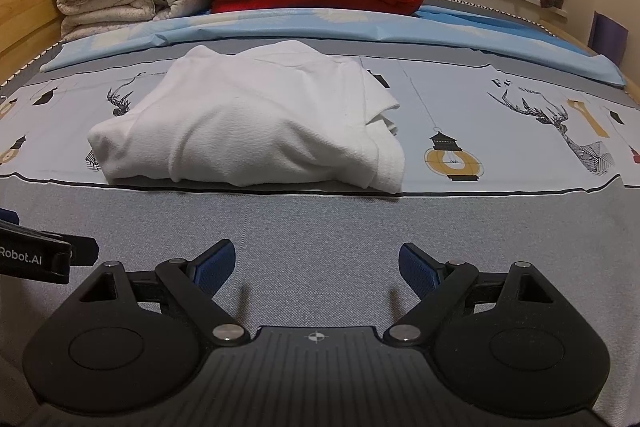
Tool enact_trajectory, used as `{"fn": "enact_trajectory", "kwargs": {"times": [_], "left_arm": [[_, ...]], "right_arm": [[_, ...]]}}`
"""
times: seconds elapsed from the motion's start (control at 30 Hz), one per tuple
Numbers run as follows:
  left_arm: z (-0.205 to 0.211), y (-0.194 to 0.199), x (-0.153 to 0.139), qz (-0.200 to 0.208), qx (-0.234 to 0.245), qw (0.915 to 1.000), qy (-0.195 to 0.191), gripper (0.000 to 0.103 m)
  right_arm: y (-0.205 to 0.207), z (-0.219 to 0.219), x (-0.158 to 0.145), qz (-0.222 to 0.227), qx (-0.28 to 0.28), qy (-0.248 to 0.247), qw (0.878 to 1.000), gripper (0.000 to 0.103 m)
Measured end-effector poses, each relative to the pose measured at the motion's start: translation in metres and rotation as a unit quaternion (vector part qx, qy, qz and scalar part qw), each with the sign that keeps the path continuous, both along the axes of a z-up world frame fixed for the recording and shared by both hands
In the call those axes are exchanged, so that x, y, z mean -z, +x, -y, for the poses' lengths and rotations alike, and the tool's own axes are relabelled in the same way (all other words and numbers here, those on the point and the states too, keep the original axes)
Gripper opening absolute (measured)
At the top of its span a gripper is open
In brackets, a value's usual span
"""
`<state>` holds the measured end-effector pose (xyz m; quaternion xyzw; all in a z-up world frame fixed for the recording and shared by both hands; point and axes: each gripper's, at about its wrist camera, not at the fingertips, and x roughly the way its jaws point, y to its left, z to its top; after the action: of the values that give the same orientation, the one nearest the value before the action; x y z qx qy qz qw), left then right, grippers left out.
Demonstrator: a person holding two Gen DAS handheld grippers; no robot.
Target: Fold small clothes
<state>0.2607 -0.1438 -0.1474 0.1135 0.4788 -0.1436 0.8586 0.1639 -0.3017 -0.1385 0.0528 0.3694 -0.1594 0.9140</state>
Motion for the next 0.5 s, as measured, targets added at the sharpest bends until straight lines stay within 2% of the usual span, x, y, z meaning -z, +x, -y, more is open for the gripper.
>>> {"fn": "enact_trajectory", "kwargs": {"times": [0.5], "left_arm": [[0.0005,-0.0002,0.0007,-0.001,0.0,1.0,0.001,0.102]], "right_arm": [[0.0006,-0.0001,0.0012,-0.002,0.0,0.006,1.0,0.089]]}}
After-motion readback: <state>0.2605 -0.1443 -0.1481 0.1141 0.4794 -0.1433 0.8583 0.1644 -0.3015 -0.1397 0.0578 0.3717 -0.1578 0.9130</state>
